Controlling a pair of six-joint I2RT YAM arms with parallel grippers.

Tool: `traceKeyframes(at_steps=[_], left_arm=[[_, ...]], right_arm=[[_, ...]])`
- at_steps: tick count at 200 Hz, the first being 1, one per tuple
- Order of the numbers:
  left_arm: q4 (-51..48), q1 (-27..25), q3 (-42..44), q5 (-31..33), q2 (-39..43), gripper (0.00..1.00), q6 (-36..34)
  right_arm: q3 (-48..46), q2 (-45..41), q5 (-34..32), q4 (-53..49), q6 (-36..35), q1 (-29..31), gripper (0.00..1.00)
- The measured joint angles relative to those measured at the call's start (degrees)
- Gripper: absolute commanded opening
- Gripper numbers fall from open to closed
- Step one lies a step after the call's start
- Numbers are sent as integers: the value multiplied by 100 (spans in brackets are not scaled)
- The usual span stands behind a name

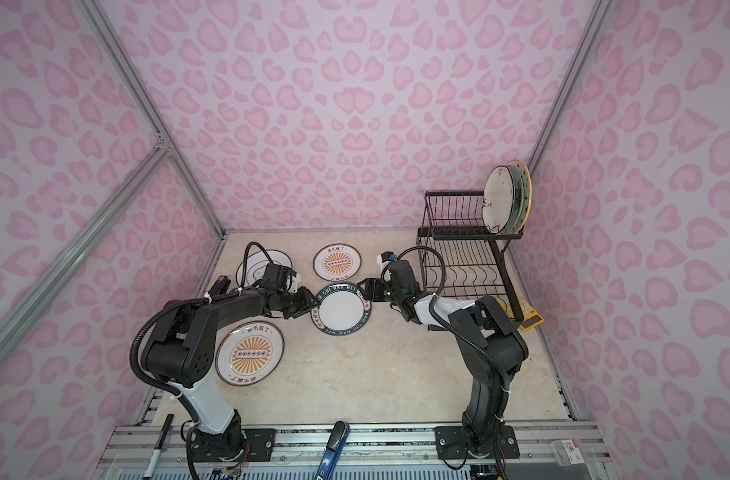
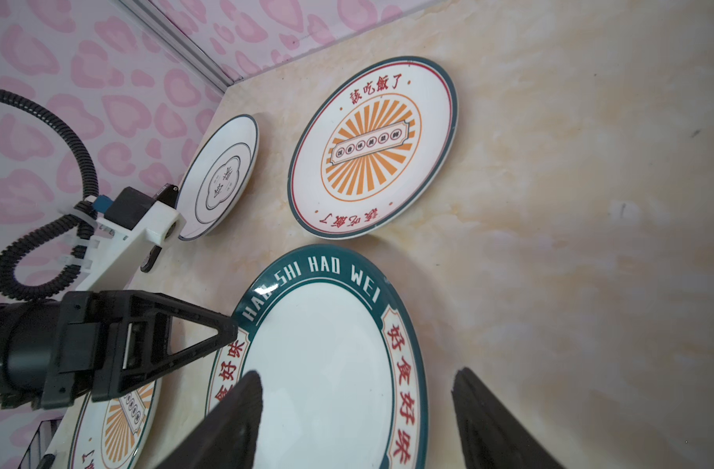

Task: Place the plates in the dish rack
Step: 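Lower the right gripper onto the green-rimmed plate's rim while the left approaches opposite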

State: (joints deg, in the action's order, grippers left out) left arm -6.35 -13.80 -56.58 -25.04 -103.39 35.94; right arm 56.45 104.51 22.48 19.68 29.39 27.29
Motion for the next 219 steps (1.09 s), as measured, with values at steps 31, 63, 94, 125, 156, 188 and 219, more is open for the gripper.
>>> traceKeyframes(at_steps=[31, 63, 94, 125, 156, 188, 219], left_arm=[[-7, 9, -24, 107, -9, 42, 20], [-138, 2, -133, 186, -9, 43, -7], [-227, 2, -197, 297, 4, 43, -26], [-304, 2, -199, 411, 85, 44, -31], [-350, 2, -203, 459, 90, 44, -52], [-350, 4, -201, 461, 87, 43, -52], [-251, 0, -157, 352, 57, 43, -46]], right_arm=[[-81, 0, -37, -144, 50, -85, 72], [-302, 0, -37, -280, 109, -103, 72], [-422, 74, 22, -221, 195, -94, 71], [-492, 227, 111, -114, 422, -22, 69], [-531, 358, 269, 107, 603, 61, 59], [-590, 461, 369, 369, 817, 83, 53], [-726, 584, 476, 846, 1176, 83, 52]])
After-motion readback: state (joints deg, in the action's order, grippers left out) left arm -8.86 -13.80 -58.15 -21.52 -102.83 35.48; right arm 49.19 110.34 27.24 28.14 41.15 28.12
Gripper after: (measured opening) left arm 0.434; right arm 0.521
